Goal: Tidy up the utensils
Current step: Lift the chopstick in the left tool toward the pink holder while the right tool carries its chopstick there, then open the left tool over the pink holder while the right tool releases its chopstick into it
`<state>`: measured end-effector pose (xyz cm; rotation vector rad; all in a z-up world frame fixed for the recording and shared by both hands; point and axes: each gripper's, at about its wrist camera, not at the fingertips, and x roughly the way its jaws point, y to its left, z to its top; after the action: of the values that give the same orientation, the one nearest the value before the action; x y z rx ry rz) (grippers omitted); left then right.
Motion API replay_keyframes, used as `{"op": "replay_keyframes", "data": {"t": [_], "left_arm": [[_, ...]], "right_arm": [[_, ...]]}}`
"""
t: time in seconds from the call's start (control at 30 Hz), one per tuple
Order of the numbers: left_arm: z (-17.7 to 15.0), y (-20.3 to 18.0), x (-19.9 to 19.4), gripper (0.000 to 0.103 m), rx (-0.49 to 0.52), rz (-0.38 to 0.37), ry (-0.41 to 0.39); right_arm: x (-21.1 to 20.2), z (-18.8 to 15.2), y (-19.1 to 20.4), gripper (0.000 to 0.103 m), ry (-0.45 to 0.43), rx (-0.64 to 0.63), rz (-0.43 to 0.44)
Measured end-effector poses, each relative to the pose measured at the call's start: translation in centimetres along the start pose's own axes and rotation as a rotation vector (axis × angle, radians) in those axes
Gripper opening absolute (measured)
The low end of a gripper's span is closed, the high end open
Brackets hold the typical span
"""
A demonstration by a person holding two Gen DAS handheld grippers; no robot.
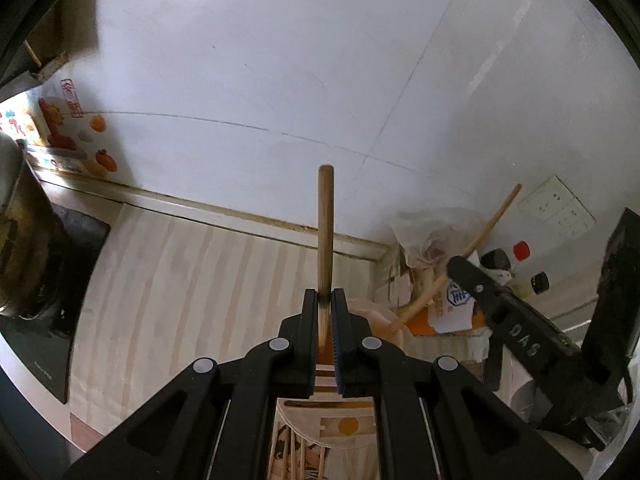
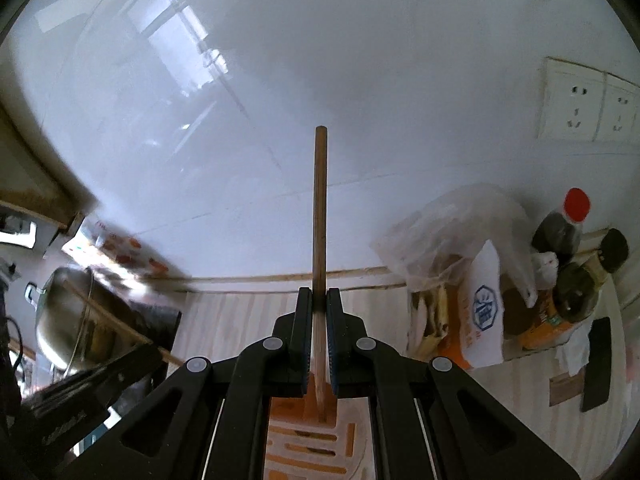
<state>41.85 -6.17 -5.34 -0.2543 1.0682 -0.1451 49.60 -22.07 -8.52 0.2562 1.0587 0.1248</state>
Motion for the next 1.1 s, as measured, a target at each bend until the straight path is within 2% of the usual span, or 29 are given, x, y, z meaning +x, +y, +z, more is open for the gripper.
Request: {"op": "replay_keyframes", "data": {"t": [0.23,0.3,0.33,0.4,0.43,0.47,0.6,0.67,0.7,0.73,0.8,0.83,0.9,1.0,1.1], "left_arm": [[-0.8,-0.6,-0.2,0.009,0.052,0.003,0.014],[-1.1,-0.8,-0.8,0.009,0.072,0.022,0.002],[-1.3,-0.8,-1.4,0.014,0.082,0.037,-0.015],[-1.5,-0.7,-2.2,0.033,0.103,0.072,-0.043],[-1.6,-0.6,-2.6,0.053,0.106,0.085,-0.055],[-1.8,-0.4,-3.1,0.068,0.109,0.098,-0.073],[-2.7,0.6,-5.1,0.076,0.118,0.132,-0.157],[-3.1,1.3,-5.6,0.096,0.114,0.15,-0.185],[-3.5,1.5,-5.9,0.1,0.117,0.155,-0.199],[-3.9,1.7,-6.1,0.103,0.125,0.163,-0.21],[-4.6,2.0,-6.2,0.103,0.137,0.187,-0.217],[-5.1,2.3,-6.1,0.103,0.14,0.192,-0.218],[-6.0,2.5,-6.0,0.103,0.139,0.194,-0.212],[-7.6,3.2,-5.1,0.103,0.132,0.202,-0.188],[-9.3,3.8,-3.6,0.103,0.135,0.21,-0.141]], "right_arm": [[0.5,-1.2,0.3,0.008,0.066,-0.029,0.015],[0.3,-1.6,0.1,0.014,0.083,-0.029,0.015],[0.0,-1.8,-0.1,0.017,0.087,-0.025,0.013],[-0.8,-2.1,-0.4,0.03,0.079,-0.019,0.01],[-1.2,-2.1,-0.4,0.031,0.073,-0.018,0.008],[-1.9,-2.3,-0.6,0.033,0.062,-0.014,0.004],[-4.4,-2.8,-1.0,0.045,0.018,0.006,-0.01],[-6.0,-3.3,-1.2,0.052,-0.012,0.011,-0.024],[-6.6,-3.6,-1.2,0.058,-0.023,0.012,-0.033],[-7.1,-3.7,-1.3,0.06,-0.031,0.015,-0.039],[-8.3,-4.5,-1.6,0.075,-0.062,0.028,-0.041],[-8.9,-4.9,-1.8,0.079,-0.081,0.036,-0.04],[-10.1,-6.1,-2.2,0.096,-0.133,0.05,-0.053],[-10.8,-7.5,-2.3,0.101,-0.174,0.044,-0.107],[-10.8,-9.1,-2.9,0.101,-0.161,0.046,-0.143]]}}
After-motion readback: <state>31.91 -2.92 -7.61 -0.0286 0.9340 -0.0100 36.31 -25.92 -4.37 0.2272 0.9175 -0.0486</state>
